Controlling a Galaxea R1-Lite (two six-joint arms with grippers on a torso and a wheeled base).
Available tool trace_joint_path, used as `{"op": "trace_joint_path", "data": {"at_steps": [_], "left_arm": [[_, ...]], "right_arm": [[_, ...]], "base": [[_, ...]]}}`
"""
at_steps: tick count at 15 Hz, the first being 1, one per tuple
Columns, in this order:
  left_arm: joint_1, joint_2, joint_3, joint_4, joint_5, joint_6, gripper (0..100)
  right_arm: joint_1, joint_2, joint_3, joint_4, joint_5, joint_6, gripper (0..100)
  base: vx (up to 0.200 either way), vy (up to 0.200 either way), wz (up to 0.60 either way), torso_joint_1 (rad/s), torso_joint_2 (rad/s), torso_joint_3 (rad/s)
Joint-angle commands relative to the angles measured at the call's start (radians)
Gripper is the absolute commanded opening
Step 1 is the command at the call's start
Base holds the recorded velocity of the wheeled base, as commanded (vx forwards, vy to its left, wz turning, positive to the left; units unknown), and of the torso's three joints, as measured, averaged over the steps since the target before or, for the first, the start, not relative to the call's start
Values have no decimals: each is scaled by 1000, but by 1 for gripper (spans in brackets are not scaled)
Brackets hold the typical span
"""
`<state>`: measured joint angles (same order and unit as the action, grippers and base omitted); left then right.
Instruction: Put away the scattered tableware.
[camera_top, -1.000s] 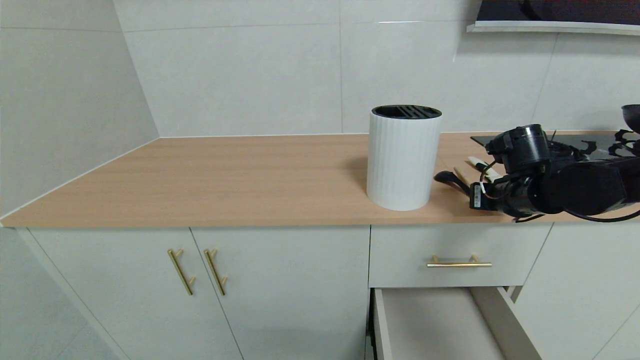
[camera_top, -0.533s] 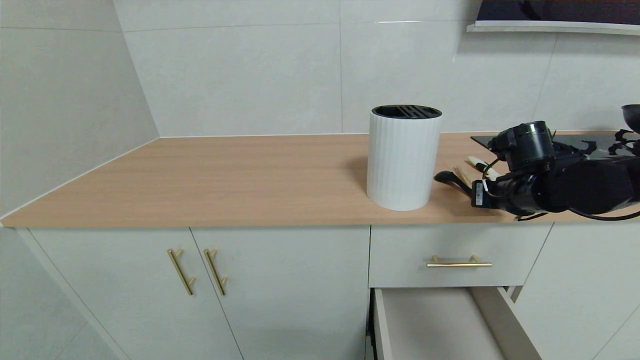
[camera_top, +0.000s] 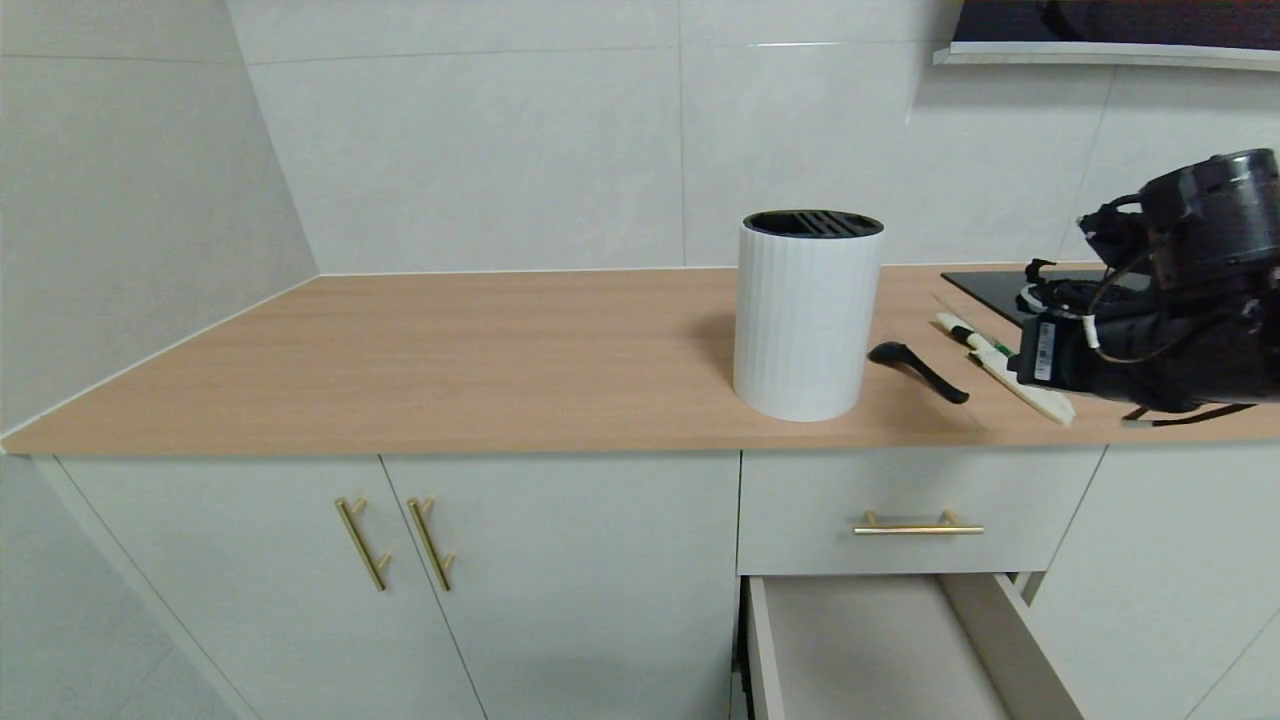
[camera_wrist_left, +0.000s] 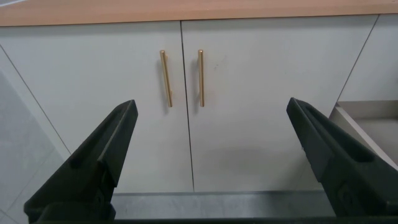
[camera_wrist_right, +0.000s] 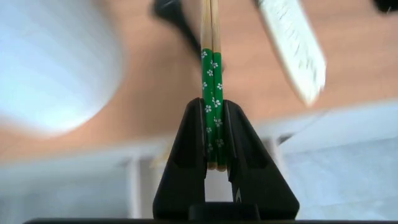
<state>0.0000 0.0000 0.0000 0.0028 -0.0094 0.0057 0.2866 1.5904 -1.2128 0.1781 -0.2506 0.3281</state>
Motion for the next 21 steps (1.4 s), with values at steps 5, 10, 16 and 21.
{"op": "trace_joint_path", "data": {"at_steps": [5,10,16,21], "left_arm": [[0,0,0,0,0,0,100],[0,0,0,0,0,0,100],[0,0,0,0,0,0,100],[0,0,0,0,0,0,100]], "right_arm": [[36,-374,13,385,231,-1,0],[34,-402,4,543,421,-98,0],[34,-353,79,538,525,-178,0],[36,-323,104,537,534,-212,0]], "base": [[0,0,0,0,0,0],[0,0,0,0,0,0],[0,0,0,0,0,0],[0,0,0,0,0,0]]}}
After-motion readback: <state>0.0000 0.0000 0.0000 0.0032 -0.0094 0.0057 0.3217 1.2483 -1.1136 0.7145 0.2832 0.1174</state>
